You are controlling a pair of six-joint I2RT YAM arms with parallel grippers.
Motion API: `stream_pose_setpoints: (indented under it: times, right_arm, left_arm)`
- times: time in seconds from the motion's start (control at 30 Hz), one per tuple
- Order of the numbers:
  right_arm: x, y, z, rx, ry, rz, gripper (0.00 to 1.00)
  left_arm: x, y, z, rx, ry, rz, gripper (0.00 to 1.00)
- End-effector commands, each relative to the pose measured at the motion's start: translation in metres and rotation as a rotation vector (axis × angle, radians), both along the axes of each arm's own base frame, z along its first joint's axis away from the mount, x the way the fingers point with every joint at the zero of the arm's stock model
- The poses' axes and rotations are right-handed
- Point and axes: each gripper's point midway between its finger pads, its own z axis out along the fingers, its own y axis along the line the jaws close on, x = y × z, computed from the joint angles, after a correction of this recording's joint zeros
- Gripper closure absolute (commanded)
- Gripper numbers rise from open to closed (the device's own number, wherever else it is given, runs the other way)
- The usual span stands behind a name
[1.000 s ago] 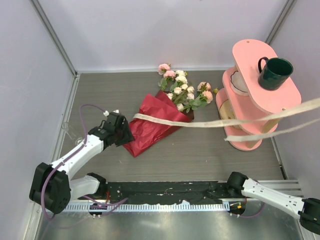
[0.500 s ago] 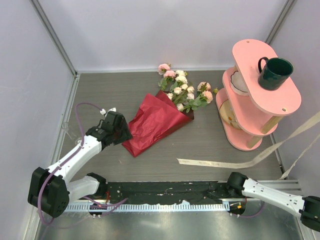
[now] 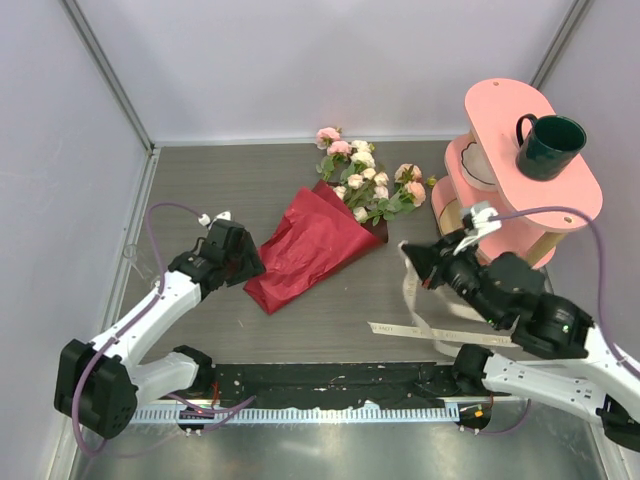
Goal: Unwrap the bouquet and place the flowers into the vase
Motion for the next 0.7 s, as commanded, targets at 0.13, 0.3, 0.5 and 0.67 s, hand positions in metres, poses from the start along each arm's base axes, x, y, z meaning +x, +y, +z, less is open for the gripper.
stream_pose_setpoints:
  times: [0.13, 0.3, 0.5, 0.67]
  right_arm:
    - [-0.008, -0.079, -0.056, 0.301, 0.16, -0.297, 0.99]
    - [0.0, -0.074, -0.093, 0.481, 0.225, -0.358, 0.99]
    - [0.009, -0.035, -0.183, 0.416, 0.42, -0.385, 0.99]
    - [0.004, 0.016, -0.239, 0.362, 0.578, -0.267, 0.99]
  left_arm:
    - [0.005, -0.012, 0.024, -0.055, -0.072, -0.06, 0.44]
    - [0.0, -0.013, 0.029, -0.06, -0.08, -0.089, 0.43]
    - [-0.01, -0.029, 0.038, -0.139, -0.083, -0.168, 0.42]
    - [-0.02, -0.041, 0.044, -0.19, -0.087, -0.263, 0.39]
